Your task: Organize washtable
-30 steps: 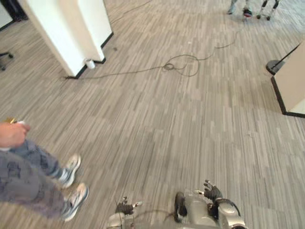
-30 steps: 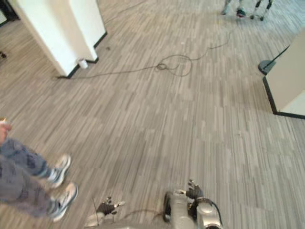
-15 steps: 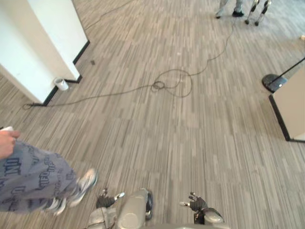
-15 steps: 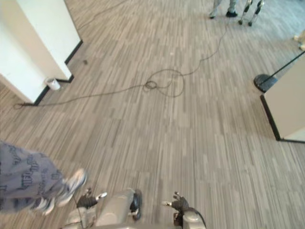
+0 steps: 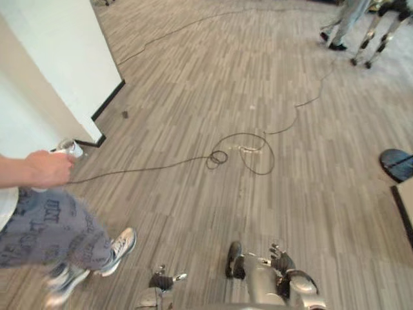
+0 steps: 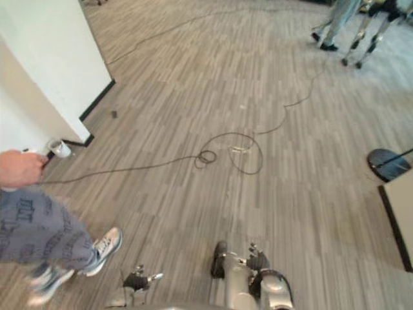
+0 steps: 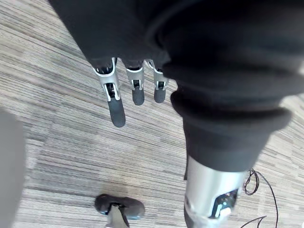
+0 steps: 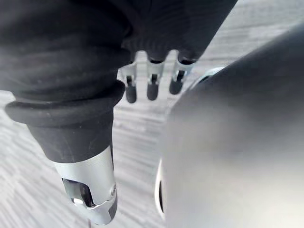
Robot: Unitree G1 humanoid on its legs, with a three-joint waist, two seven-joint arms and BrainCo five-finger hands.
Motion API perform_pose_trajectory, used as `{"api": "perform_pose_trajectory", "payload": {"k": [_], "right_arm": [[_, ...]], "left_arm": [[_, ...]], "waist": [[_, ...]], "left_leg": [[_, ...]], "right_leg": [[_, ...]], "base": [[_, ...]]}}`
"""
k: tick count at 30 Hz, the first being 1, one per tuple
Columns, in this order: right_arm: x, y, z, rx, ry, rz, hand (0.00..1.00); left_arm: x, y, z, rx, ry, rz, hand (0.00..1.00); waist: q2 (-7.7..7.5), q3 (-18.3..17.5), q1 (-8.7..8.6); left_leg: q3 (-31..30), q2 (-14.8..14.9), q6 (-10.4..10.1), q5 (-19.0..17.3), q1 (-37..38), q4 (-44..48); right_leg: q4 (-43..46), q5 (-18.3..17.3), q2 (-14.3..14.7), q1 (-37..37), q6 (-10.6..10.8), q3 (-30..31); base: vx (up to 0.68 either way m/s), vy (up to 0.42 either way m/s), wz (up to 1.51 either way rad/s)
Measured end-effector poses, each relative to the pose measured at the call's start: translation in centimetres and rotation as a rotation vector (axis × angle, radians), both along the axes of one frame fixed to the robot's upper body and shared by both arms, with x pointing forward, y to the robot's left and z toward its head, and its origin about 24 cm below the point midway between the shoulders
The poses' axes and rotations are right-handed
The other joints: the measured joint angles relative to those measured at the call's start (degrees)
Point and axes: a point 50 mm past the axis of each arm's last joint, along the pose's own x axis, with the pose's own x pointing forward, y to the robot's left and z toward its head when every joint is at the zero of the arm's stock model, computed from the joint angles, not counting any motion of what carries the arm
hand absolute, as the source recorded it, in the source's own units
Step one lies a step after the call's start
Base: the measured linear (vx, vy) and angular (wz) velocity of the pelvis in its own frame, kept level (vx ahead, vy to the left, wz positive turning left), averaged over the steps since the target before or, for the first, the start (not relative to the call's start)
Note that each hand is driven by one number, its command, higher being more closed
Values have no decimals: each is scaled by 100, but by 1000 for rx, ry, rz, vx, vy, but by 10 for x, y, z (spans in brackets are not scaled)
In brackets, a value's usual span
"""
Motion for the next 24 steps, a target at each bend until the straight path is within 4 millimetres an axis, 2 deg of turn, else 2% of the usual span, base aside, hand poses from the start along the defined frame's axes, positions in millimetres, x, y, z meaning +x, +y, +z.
{"api": "perform_pose_trajectory", "payload": {"k": [1,2,3,4,5,6,7,8,9,10,11,12,13,14,15,16,18,19,21,22,23,24], "right_arm": [[0,0,0,-2,3,3,0],[0,4,-1,5,8,11,0],[-1,7,-2,15,16,10,0],[-6,15,-6,34,40,19,0],[-11,24,-10,49,66,41,0],[-12,29,-11,58,76,55,0],[-10,36,-12,71,79,68,0],[-10,37,-12,76,81,67,0],[-10,38,-12,79,84,67,0],[-10,39,-13,81,88,67,0],[-11,38,-13,77,95,67,0],[-14,36,-16,72,114,67,0],[-17,42,-17,88,127,69,0],[-21,46,-18,100,133,65,0],[-23,48,-19,107,132,61,0],[-23,50,-18,110,127,61,0],[-15,51,-14,117,83,58,0],[-13,50,-12,114,69,56,0],[-12,48,-9,105,41,62,0],[-11,49,-8,106,29,64,0],[-9,51,-7,108,15,70,0],[-7,50,-6,107,7,69,0]], "left_arm": [[1,0,0,-3,-1,13,0],[5,5,2,6,-19,30,0],[6,9,4,17,-30,35,0],[11,18,7,43,-54,34,0],[14,23,10,61,-76,27,0],[15,25,12,68,-87,28,0],[18,26,14,70,-106,33,0],[21,24,16,59,-124,44,0],[22,22,16,53,-132,47,0],[23,18,16,42,-142,55,0],[23,16,16,34,-144,60,0],[21,16,16,26,-146,72,0],[21,18,17,32,-151,81,0],[21,23,17,45,-150,83,0],[22,27,18,53,-156,84,0],[23,30,18,61,-156,78,0],[25,36,18,76,-138,63,0],[24,34,16,70,-112,58,0],[14,30,10,56,-71,60,0],[12,29,10,53,-65,61,0],[11,29,8,50,-55,56,0],[8,27,7,47,-47,51,0]], "waist": [[35,15,23],[29,109,24],[-33,154,42],[-245,202,125],[-364,166,195],[-427,144,219],[-474,108,269],[-415,134,335],[-380,152,363],[-335,164,441],[-283,150,498],[-231,129,542],[-300,47,627],[-467,-14,598],[-597,-33,605],[-708,-32,601],[-954,59,436],[-956,109,385],[-765,160,303],[-756,154,305],[-777,160,306],[-747,156,306]], "left_leg": [[24,120,-163,296,-343,668],[227,385,-65,108,-947,1861],[339,481,9,-66,-1164,2226],[577,507,193,-371,-1556,2497],[778,452,256,-578,-1977,2243],[892,421,257,-653,-2219,1991],[1026,330,266,-775,-2687,1357],[1062,178,329,-815,-2955,380],[1052,65,330,-813,-3015,-226],[940,-179,262,-719,-3085,-1679],[788,-335,39,-573,-3094,-2713],[631,-362,52,-288,-3120,-3277],[631,-456,381,203,-3170,-2887],[690,-534,567,250,-3210,-2540],[767,-546,739,28,-3160,-2342],[830,-594,809,-192,-3061,-2236],[831,-857,980,-695,-2515,-2130],[805,-911,1040,-908,-2113,-2147],[779,-851,1068,-1235,-1223,-2437],[784,-824,1062,-1276,-993,-2574],[795,-791,1055,-1288,-590,-2901],[847,-701,985,-1325,-267,-3143]], "right_leg": [[-18,-142,111,160,-35,50],[-128,-358,298,677,-87,110],[-207,-477,348,978,-98,182],[-444,-648,355,1591,-83,358],[-874,-678,350,2071,-76,559],[-1101,-711,346,2277,-21,659],[-1452,-741,349,2659,33,826],[-1695,-782,339,3004,133,1027],[-1789,-803,315,3138,169,1126],[-1995,-879,227,3390,278,1337],[-2168,-915,230,3557,323,1522],[-2278,-1016,245,3688,390,1684],[-2224,-1283,117,3831,510,1907],[-1768,-1416,-48,3761,621,1967],[-988,-1482,-132,3467,731,1954],[129,-1417,-252,2996,798,1894],[2795,-599,-717,1972,989,1597],[3418,-710,-871,1773,893,1410],[3540,-1059,-980,1418,859,963],[3375,-1142,-1003,1247,869,813],[2847,-1274,-1079,1010,780,452],[2050,-1315,-1052,758,826,161]], "base": [[809,-173,-47],[635,-145,-34],[799,-190,-40],[733,-175,-48],[698,-161,-55],[642,-122,-65],[661,-57,-70],[814,-5,-72],[814,86,-83],[673,119,-83],[644,183,-100],[652,246,-108],[826,296,-95],[727,255,-75],[748,198,-40],[701,192,-25],[791,195,19],[651,124,29],[550,70,8],[560,37,4],[541,2,3],[550,-12,5]]}}
